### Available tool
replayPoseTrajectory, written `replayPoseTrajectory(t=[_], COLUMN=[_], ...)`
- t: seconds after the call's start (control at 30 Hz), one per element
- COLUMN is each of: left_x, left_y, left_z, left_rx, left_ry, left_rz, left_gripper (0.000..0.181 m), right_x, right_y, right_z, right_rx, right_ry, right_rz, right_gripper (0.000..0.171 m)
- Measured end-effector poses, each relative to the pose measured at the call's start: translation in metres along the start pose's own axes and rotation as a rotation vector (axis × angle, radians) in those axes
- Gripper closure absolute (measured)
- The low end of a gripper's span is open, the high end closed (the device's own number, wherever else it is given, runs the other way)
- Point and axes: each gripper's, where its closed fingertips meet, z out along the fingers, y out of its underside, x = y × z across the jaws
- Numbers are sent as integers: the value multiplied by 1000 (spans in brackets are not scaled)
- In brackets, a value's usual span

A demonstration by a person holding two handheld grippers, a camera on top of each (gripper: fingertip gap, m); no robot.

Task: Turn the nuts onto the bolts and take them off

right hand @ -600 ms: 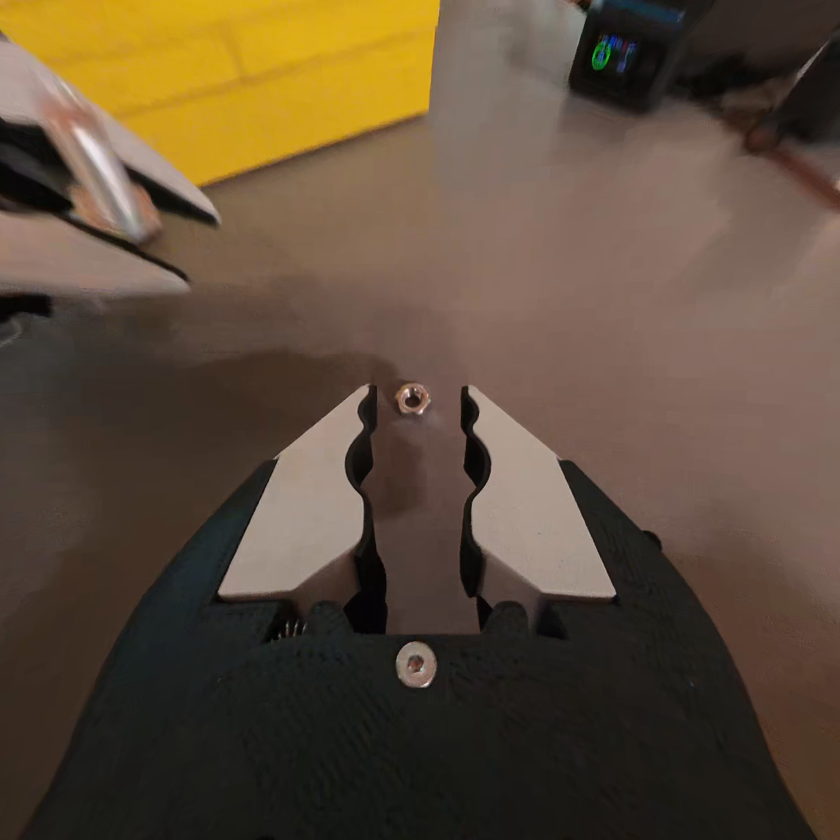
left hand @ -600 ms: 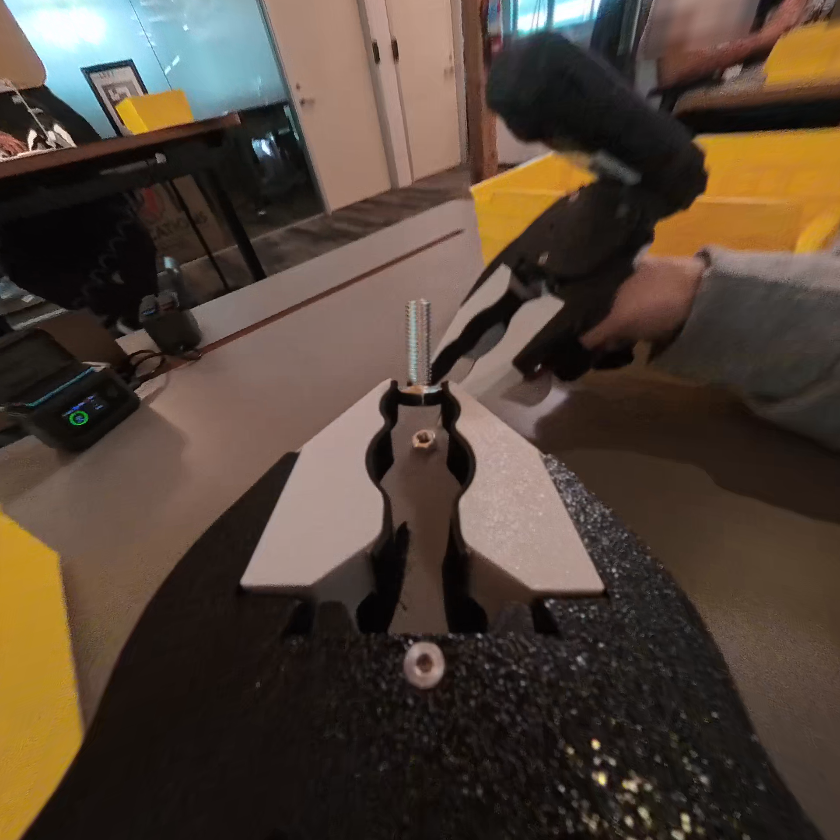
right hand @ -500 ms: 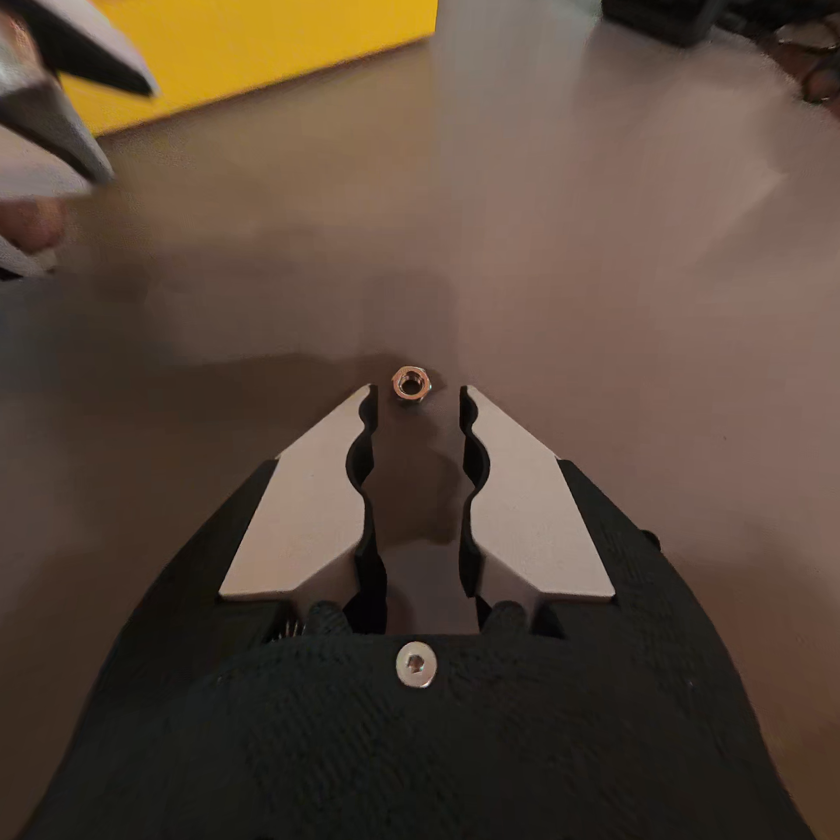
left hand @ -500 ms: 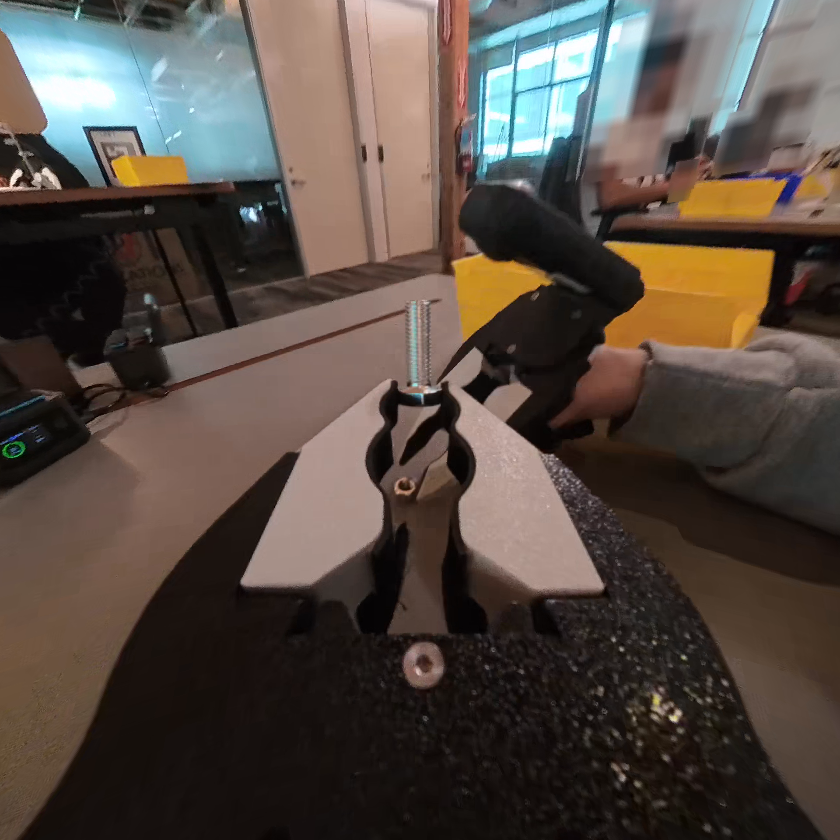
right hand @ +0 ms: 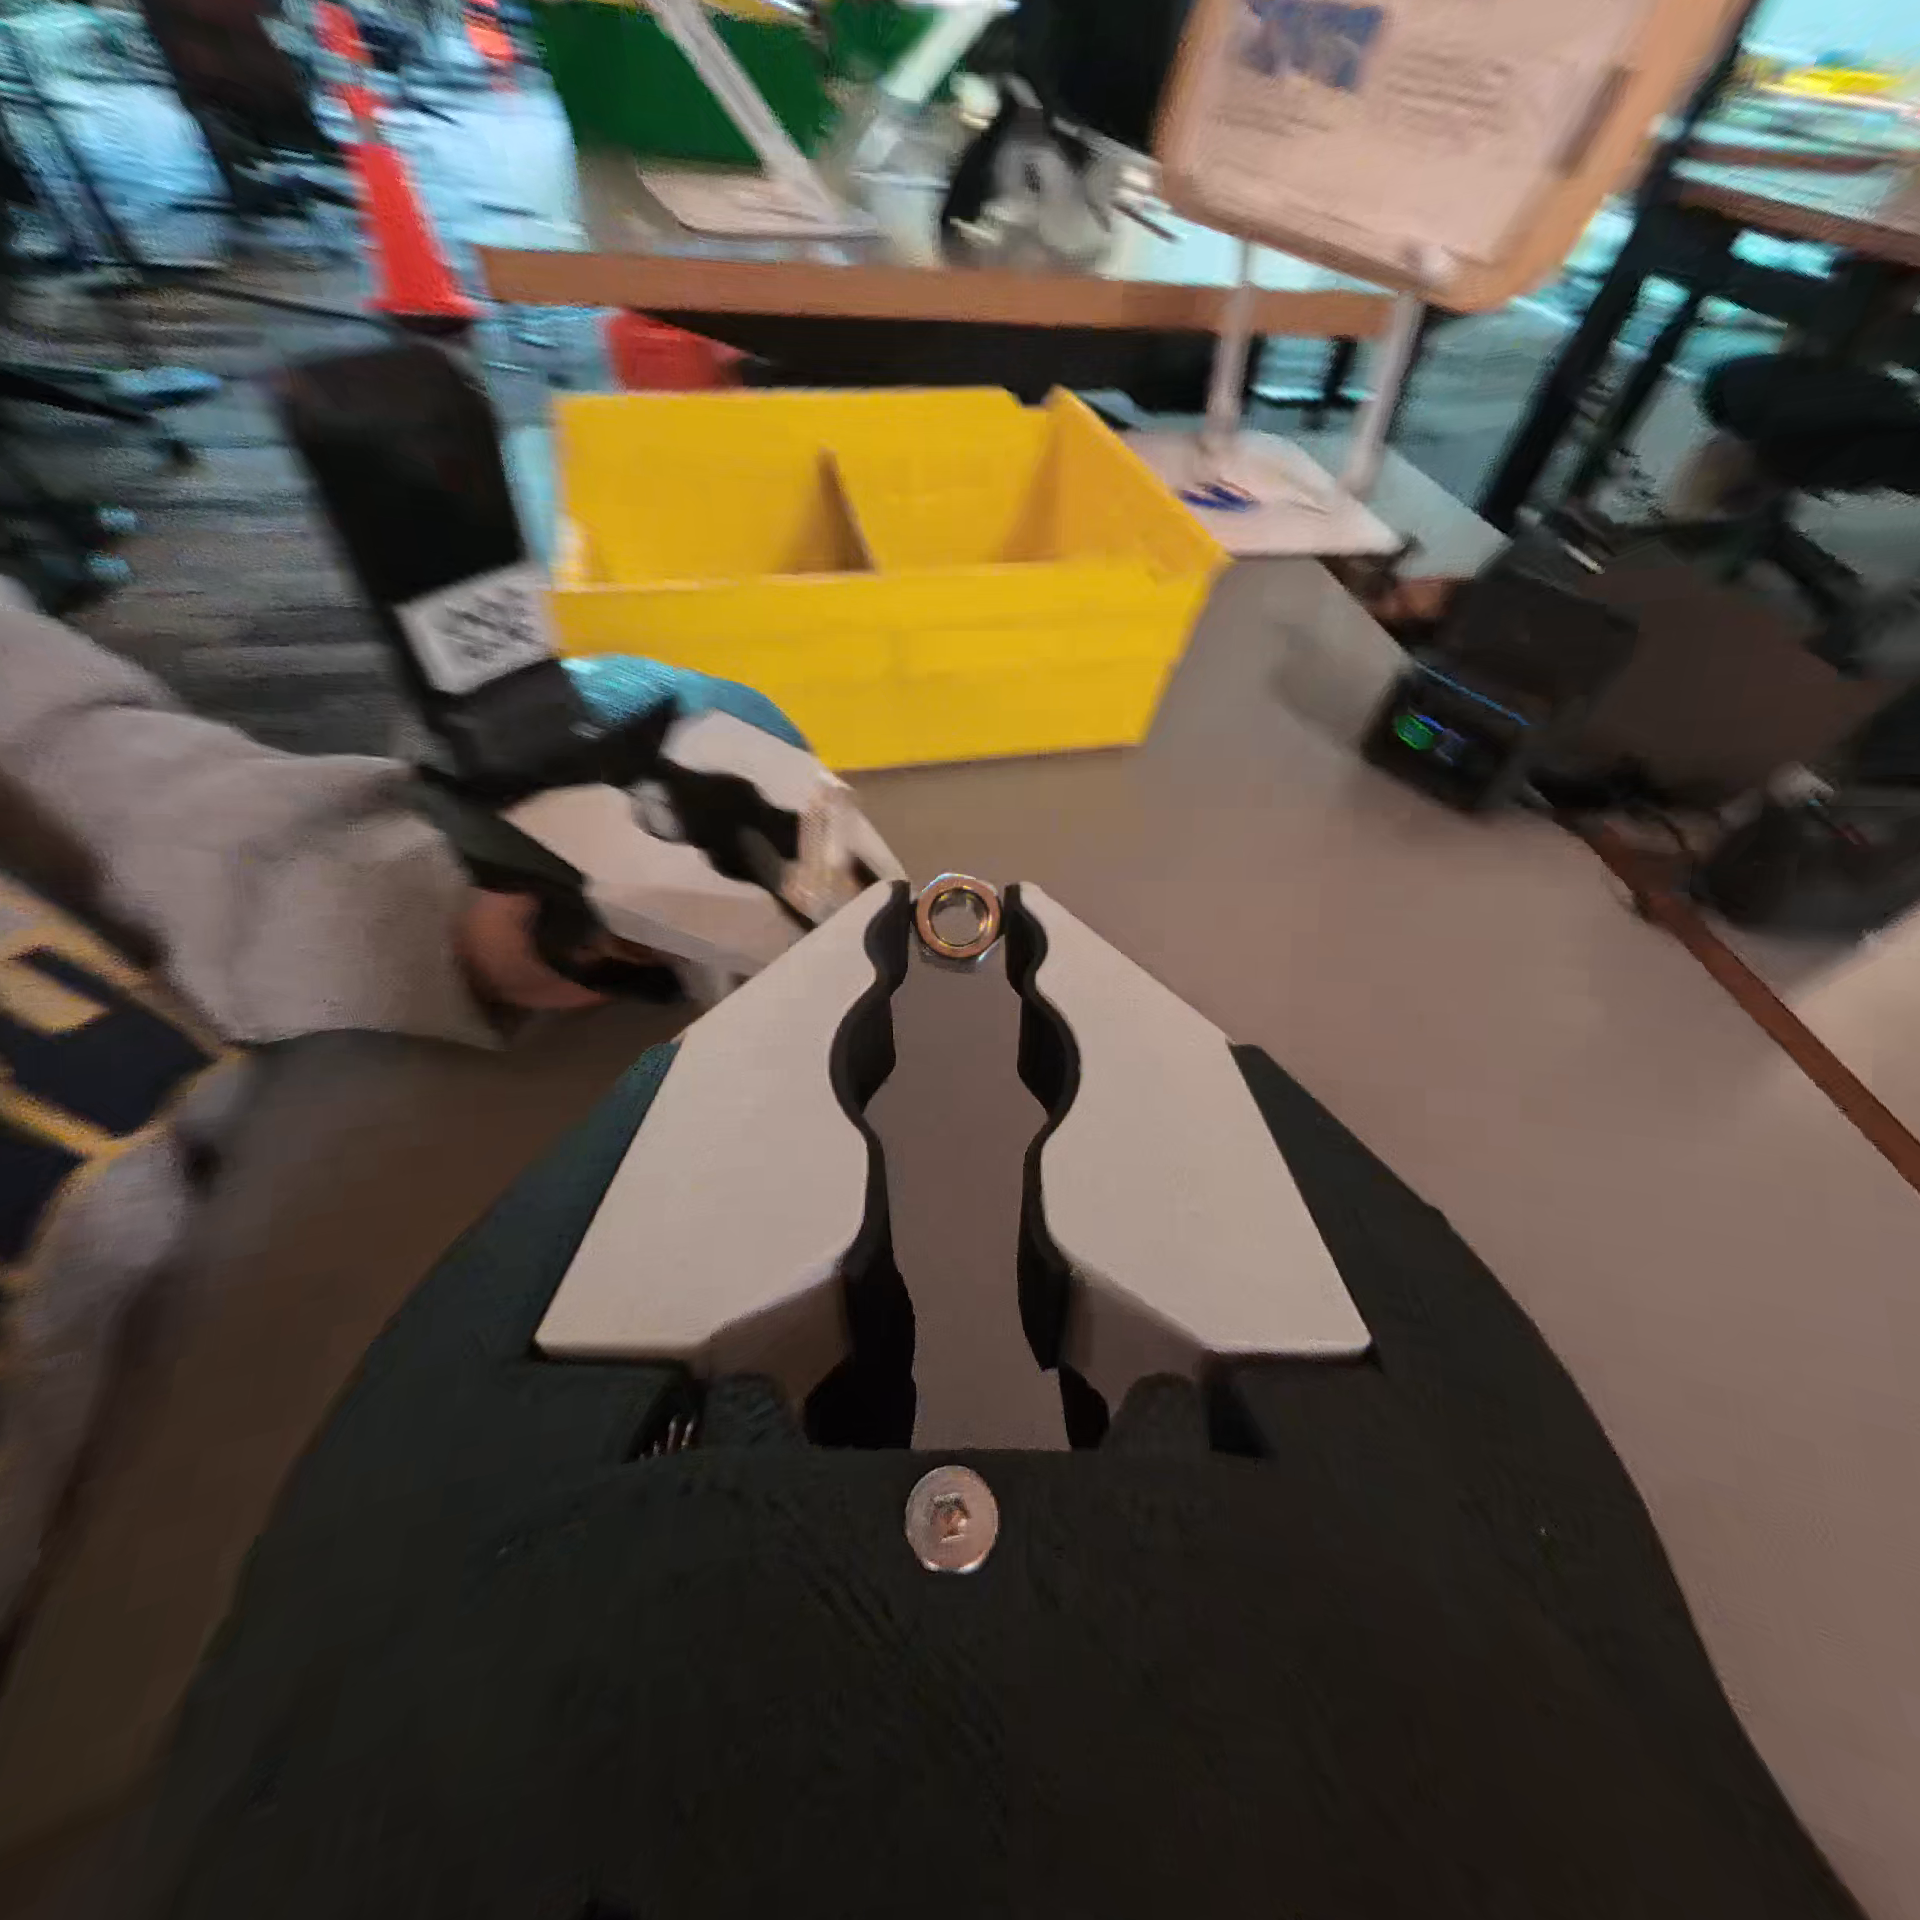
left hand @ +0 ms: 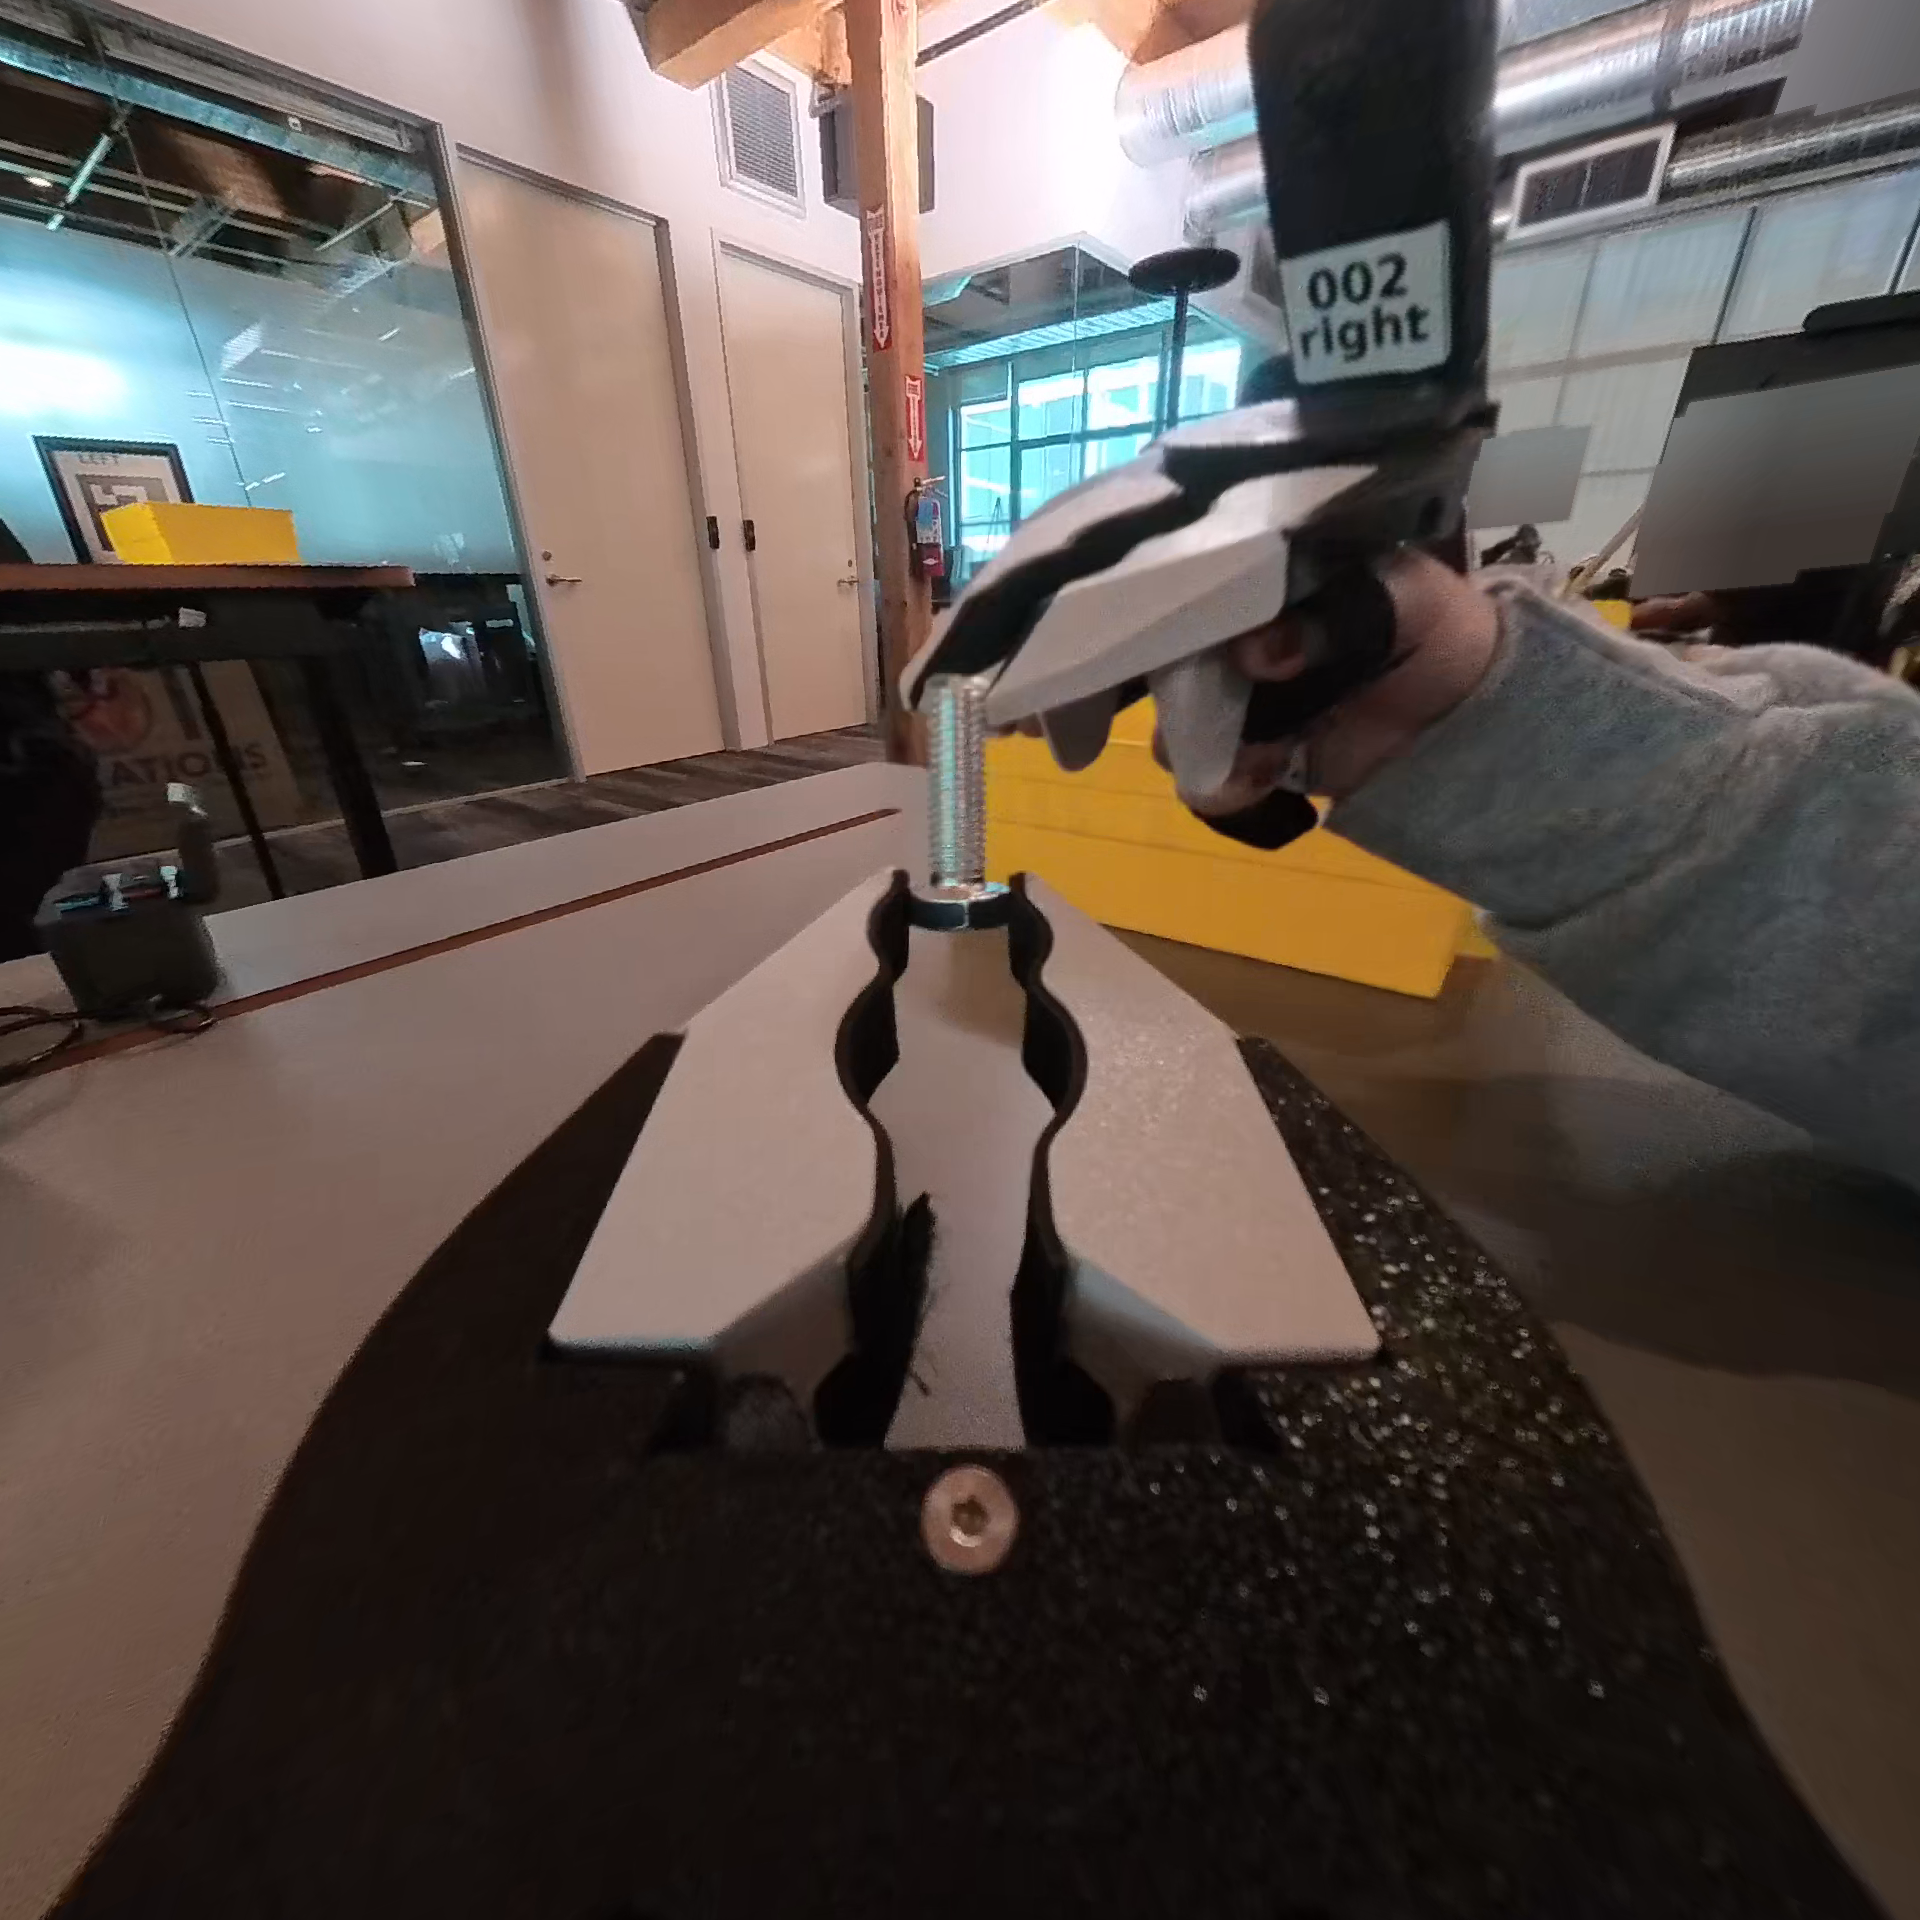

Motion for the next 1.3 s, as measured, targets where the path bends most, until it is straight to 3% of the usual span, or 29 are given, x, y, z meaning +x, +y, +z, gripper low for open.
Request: replayPoseTrajectory(t=[0.17,0.43,0.67,0.87,1.1,1.3], left_x=[10,27,46,35,15,17], left_y=[-3,-4,-16,-11,-1,0], left_z=[1,1,-6,-3,0,1], left_rx=[22,24,96,68,4,-4], left_ry=[68,166,320,243,100,107], left_rz=[-31,-21,-82,-82,-64,-46], left_gripper=[165,165,165,166,165,165], right_x=[-29,-40,-56,-47,-24,-25], right_y=[-15,-12,-18,-19,-13,-13], right_z=[3,1,-8,6,14,12], right_rx=[-83,-237,-202,-172,-87,-41], right_ry=[-184,-296,-466,-266,182,269], right_rz=[-96,-164,-114,-21,91,77], right_gripper=[154,154,154,154,154,155])
